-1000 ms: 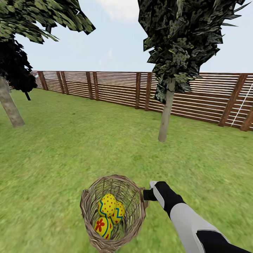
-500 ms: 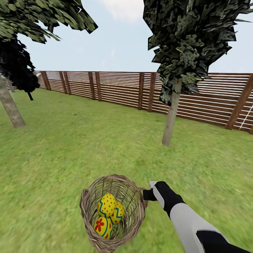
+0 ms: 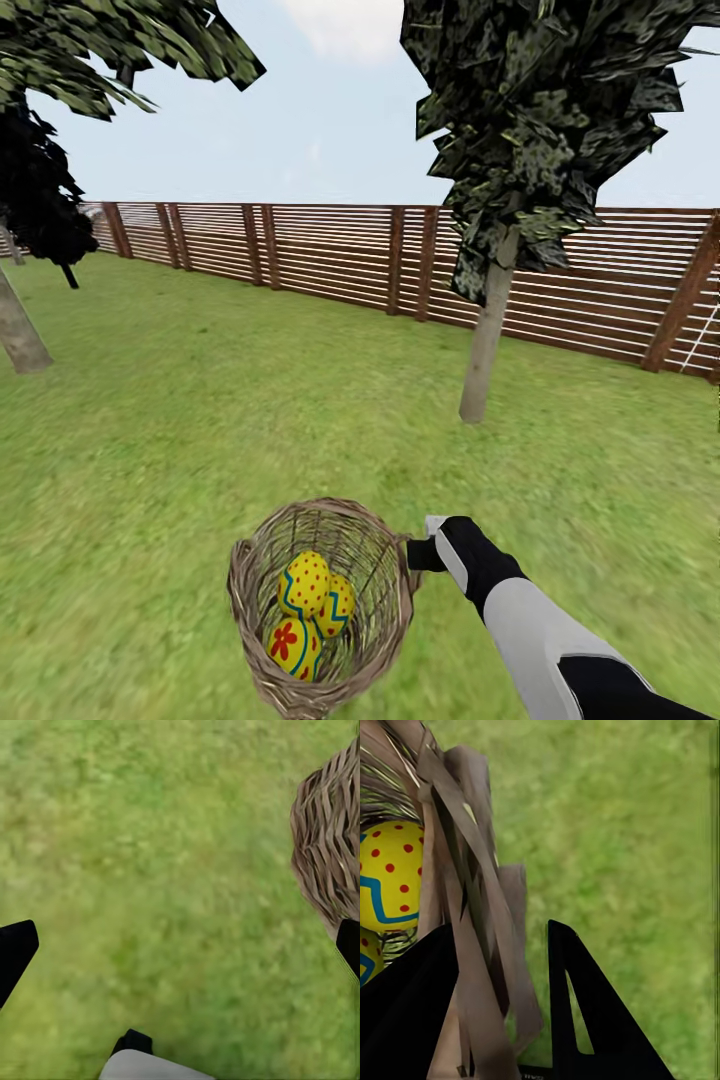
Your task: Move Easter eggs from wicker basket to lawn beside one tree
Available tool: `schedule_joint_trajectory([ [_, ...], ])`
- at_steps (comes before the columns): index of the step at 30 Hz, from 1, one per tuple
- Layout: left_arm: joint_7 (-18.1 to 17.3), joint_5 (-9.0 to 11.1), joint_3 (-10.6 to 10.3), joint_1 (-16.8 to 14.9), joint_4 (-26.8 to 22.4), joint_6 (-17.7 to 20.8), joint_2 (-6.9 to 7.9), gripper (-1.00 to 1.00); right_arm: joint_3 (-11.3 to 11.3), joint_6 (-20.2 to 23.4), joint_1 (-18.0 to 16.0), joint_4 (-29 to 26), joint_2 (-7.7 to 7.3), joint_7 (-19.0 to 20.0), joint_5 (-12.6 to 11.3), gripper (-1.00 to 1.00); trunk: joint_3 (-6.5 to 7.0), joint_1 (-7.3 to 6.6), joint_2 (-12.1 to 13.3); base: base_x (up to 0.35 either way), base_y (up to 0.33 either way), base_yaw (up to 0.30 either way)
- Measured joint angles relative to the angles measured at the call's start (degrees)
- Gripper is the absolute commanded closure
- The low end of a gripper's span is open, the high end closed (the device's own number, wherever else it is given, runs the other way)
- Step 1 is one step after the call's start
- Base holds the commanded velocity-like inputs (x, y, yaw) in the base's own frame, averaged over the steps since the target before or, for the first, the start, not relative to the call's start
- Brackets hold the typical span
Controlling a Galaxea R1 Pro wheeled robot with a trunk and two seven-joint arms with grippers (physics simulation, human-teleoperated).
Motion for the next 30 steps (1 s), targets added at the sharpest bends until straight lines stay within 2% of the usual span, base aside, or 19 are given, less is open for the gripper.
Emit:
schedule_joint_trajectory([
  [30, -0.09, 0.0, 0.0, 0.09, -0.21, 0.08, 0.0, -1.0, 0.28, 0.05, 0.0, 0.09, 0.1, -0.07, -0.24, 1.0, 0.0, 0.0, 0.0, 0.337, 0.0, -0.001],
])
